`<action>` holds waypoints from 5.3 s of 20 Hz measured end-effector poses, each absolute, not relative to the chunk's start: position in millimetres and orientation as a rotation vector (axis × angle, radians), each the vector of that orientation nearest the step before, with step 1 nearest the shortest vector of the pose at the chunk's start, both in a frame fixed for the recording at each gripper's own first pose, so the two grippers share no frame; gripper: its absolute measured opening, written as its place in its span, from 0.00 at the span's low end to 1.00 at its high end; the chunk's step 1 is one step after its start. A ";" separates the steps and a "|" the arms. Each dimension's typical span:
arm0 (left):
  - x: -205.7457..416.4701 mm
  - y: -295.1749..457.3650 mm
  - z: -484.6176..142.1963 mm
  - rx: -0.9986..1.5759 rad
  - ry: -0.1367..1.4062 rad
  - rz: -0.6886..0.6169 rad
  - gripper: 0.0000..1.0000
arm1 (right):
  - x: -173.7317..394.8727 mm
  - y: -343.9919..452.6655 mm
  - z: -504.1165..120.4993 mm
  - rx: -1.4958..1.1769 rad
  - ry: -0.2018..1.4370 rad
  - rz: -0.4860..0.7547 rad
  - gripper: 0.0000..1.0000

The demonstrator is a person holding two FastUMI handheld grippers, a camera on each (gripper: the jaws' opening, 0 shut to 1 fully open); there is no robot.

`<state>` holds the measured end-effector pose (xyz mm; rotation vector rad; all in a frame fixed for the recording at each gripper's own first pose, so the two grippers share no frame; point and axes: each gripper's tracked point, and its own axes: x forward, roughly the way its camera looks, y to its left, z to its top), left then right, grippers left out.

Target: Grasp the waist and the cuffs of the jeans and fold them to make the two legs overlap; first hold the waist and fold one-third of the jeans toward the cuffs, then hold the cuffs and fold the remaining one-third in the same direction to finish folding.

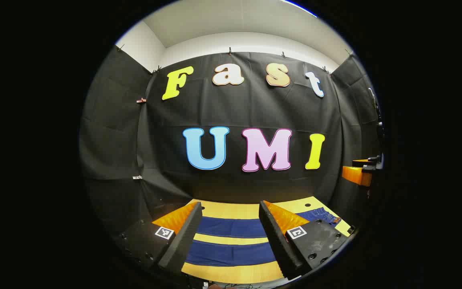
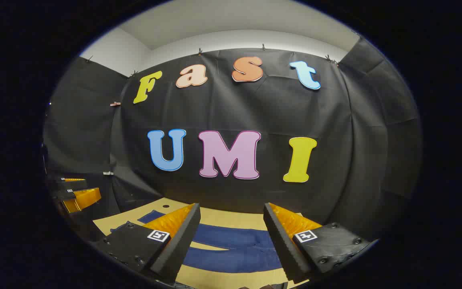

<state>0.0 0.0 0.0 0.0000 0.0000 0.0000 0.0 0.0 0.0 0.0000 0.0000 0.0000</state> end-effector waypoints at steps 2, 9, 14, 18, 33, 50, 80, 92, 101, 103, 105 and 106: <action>-0.4 3.2 2.1 -0.003 -0.005 -0.001 0.84 | 0.0 0.0 0.0 0.000 0.000 0.000 0.96; -12.1 27.1 -10.5 -0.002 0.007 0.006 0.84 | -1.7 4.8 -1.6 0.034 0.012 -0.001 0.97; -19.4 41.1 -18.2 -0.003 0.026 0.010 0.84 | -10.5 -16.9 2.0 0.019 -0.038 -0.048 0.96; -20.8 44.9 -17.2 0.004 0.025 -0.005 0.84 | -18.7 -36.7 0.8 0.002 -0.014 -0.085 0.96; 16.9 132.3 -75.2 0.276 0.184 -0.227 0.82 | 12.3 -131.0 -61.0 -0.144 0.191 -0.101 0.97; 126.6 174.4 -292.3 0.565 0.870 -0.715 0.82 | 78.0 -135.4 -365.9 -0.531 1.053 0.678 0.98; 153.9 203.8 -404.1 0.465 1.372 -0.685 0.02 | 95.9 -204.5 -453.2 -0.343 1.415 0.222 0.14; 264.5 188.8 -295.4 0.427 1.135 -0.532 0.02 | 175.5 -202.7 -343.1 -0.034 0.975 0.062 0.10; 420.6 187.7 -310.1 0.200 1.166 -0.300 0.02 | 291.4 -238.1 -358.1 0.052 0.941 -0.068 0.09; 440.8 179.8 -328.7 0.144 1.137 -0.243 0.02 | 309.9 -244.2 -384.5 0.063 0.971 -0.098 0.09; 456.9 175.4 -346.1 0.133 1.130 -0.186 0.02 | 327.6 -243.8 -412.8 0.065 0.997 -0.101 0.09; 458.4 174.7 -353.4 0.134 1.142 -0.169 0.02 | 332.0 -245.4 -423.9 0.076 1.011 -0.106 0.09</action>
